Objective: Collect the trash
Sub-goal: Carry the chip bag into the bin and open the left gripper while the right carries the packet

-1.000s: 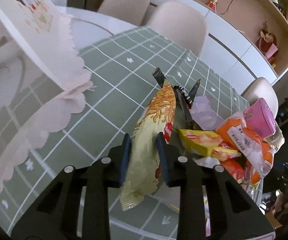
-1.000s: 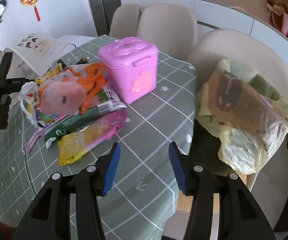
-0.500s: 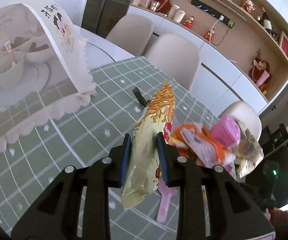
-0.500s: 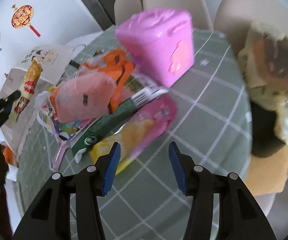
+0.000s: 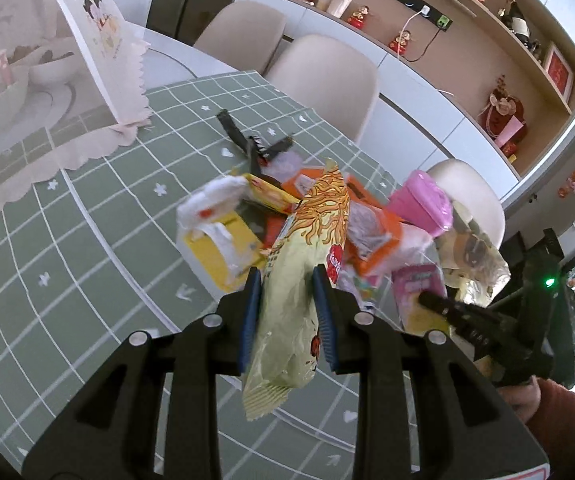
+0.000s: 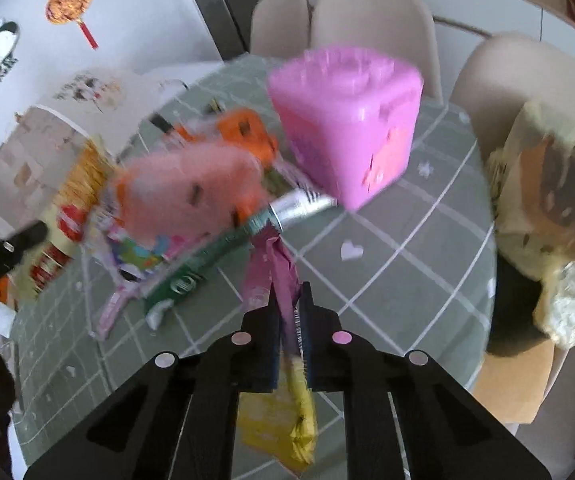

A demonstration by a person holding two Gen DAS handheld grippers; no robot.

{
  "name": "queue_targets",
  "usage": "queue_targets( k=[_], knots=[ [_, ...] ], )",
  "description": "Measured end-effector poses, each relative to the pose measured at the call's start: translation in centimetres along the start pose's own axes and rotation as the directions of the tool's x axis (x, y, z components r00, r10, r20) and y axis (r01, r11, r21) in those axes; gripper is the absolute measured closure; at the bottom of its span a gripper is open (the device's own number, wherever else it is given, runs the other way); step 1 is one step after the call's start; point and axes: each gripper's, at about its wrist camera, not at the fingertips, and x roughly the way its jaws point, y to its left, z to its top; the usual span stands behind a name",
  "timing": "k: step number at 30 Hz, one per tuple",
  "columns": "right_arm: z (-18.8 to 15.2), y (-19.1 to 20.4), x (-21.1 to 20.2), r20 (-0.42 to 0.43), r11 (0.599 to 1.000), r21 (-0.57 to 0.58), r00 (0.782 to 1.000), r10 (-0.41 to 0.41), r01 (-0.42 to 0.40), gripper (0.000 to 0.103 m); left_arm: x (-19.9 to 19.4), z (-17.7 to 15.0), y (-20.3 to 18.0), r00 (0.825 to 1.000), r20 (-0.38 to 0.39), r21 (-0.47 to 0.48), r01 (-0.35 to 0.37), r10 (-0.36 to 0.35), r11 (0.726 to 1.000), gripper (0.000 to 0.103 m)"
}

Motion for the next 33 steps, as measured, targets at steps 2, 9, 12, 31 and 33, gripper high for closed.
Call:
queue_targets(
  k=[2,9,12,31,33],
  knots=[
    [0.5,-0.3,-1.5,0.025,1.000,-0.005,1.000,0.015,-0.015,0.092,-0.6,-0.3,-0.9,1.000,0.013,-0.003,0.003,-0.003,1.000,0.077],
    [2.1,-1.6,-7.6,0.123,0.996,-0.080,0.992,0.035,-0.025,0.093,-3.5,1.3,-5.5,0.996,0.092,0.039,-0.007,0.003,0.999,0.077],
    [3.2,-2.9,-10.1,0.179,0.996,-0.090,0.983,0.040,-0.024,0.093,-4.7,2.7,-8.5,0.989,0.144,0.076,0.002,-0.013,0.997,0.077],
    [6.0,-21.0,-22.9,0.409,0.988,0.080,0.900,-0.151,0.129,0.092,4.9,8.8,-30.0,0.957,0.037,0.269,0.269,-0.289,0.925,0.077],
    [5.5,-22.8,-23.4,0.409,0.983,0.115,0.895,-0.180,0.145,0.092,7.4,8.9,-32.4,0.949,-0.015,0.280,0.305,-0.314,0.910,0.077]
  ],
)
